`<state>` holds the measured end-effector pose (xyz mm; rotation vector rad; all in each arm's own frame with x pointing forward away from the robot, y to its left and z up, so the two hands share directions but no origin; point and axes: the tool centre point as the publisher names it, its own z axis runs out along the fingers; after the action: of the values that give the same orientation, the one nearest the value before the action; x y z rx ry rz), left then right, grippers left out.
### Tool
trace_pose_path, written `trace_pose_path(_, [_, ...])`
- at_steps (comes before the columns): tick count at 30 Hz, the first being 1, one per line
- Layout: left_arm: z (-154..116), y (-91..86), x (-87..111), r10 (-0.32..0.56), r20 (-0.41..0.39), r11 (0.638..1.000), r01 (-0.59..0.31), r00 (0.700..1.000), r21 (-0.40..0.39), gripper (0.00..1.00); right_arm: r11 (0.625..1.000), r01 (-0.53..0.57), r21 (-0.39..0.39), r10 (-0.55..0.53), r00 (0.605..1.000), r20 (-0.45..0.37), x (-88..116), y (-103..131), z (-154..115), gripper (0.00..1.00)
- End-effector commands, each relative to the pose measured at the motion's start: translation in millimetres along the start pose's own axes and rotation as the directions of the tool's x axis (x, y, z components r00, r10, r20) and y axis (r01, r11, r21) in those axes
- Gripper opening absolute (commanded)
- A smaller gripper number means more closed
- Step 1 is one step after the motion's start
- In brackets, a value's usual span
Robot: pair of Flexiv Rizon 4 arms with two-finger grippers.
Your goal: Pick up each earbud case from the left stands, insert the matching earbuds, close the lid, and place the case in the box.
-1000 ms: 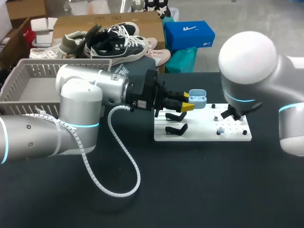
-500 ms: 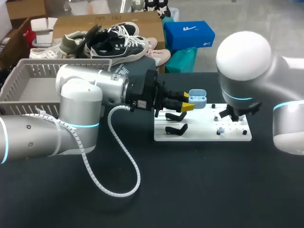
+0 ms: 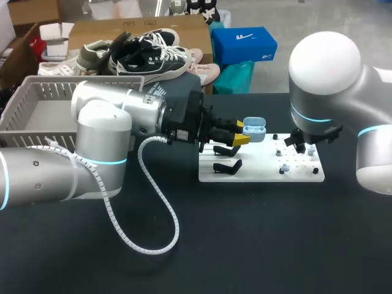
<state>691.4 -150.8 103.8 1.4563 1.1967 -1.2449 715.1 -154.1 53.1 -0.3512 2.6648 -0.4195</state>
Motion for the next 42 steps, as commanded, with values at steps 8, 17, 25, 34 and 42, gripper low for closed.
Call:
trace_pose_path(8, [-13.0,-18.2,-5.1,0.031,-0.011,0.999,-0.032,0.999,-0.043,0.00,1.000,0.006,-0.014,-0.006,1.000,0.002,4.9,6.8,4.1,0.58])
trace_pose_path(17, [-13.3,-20.8,-3.7,0.057,-0.007,0.997,-0.057,0.998,-0.045,0.00,1.000,0.014,-0.022,-0.014,1.000,-0.017,5.3,12.5,7.2,0.49])
trace_pose_path(25, [-13.3,-20.8,-3.4,0.057,-0.009,0.997,-0.057,0.998,-0.050,0.00,1.000,0.013,-0.021,-0.013,0.999,-0.036,3.7,11.9,15.6,0.44])
trace_pose_path(34, [-13.3,-20.8,-3.4,0.057,-0.009,0.997,-0.057,0.998,-0.050,0.00,1.000,0.015,-0.015,-0.015,0.998,-0.056,2.1,12.2,22.2,0.42])
trace_pose_path(42, [-13.3,-20.8,-3.4,0.057,-0.009,0.997,-0.057,0.998,-0.050,0.00,1.000,0.011,-0.016,-0.012,0.998,-0.067,0.7,11.2,27.1,0.38])
